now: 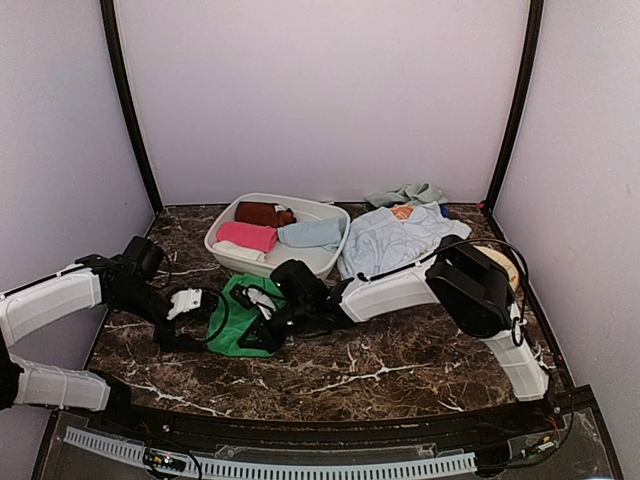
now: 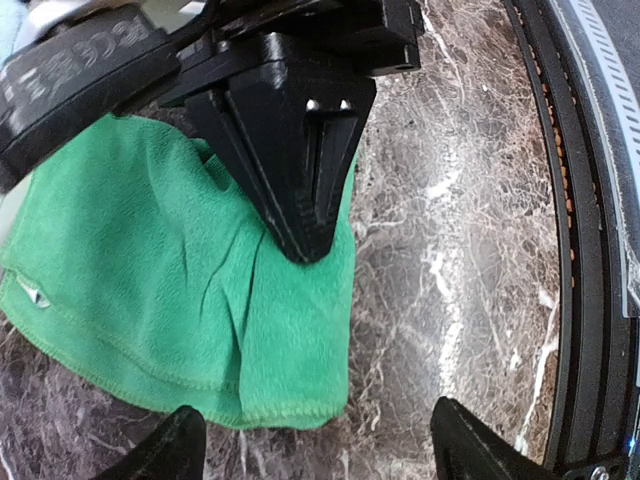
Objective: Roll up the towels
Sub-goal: Roll the towel at the center of the board.
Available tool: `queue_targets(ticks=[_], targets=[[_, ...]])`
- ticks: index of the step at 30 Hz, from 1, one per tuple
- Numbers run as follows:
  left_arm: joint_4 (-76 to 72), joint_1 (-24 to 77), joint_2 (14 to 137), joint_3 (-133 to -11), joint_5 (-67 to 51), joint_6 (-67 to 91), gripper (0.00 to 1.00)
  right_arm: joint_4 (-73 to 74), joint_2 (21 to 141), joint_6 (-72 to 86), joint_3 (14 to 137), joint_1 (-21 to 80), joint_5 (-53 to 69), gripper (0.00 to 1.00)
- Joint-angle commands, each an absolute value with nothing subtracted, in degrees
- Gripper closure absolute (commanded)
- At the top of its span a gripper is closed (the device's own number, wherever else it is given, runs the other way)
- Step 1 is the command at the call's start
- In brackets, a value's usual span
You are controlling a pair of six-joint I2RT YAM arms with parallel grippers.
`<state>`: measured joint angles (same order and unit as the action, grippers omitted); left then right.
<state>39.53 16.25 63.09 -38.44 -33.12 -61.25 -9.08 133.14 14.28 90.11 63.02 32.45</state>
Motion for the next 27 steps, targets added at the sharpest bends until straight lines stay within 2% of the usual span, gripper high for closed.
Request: queue_targets(ticks=[1,3,5,13,21,25,27], targets=[[35.5,20.6,66.4,-39.3,-31.5,-60.3,0.15,-9.9,135.9,20.7,92.5,63.6,36.8,0.98],[33.4,22.6,67.8,-39.6,-29.6,-59.6,0.09,-9.3,136.4,21.5,93.2,63.6,37.0,0.98],[33.5,24.2,68.9,-39.9,-28.3,-60.4,0.09,-8.4,136.9,21.9,94.1,63.6,37.4,0.98],[33.3,28.5,72.8,-39.1,-24.1,-62.9,0.18,-8.4,139.2,28.8,95.7,61.5,39.0,0.98],[30.4,28.9,79.5,-39.7,-18.6,-64.1,0.37,-10.7,140.0,34.0,95.5,60.1,40.9,0.98],[28.5,29.0,80.7,-39.3,-18.8,-63.2,0.54,-11.1,139.7,34.8,95.2,59.9,41.1,0.94],[28.4,29.0,80.4,-39.3,-19.9,-62.4,0.69,-12.3,138.9,35.2,94.3,59.6,40.9,0.87]])
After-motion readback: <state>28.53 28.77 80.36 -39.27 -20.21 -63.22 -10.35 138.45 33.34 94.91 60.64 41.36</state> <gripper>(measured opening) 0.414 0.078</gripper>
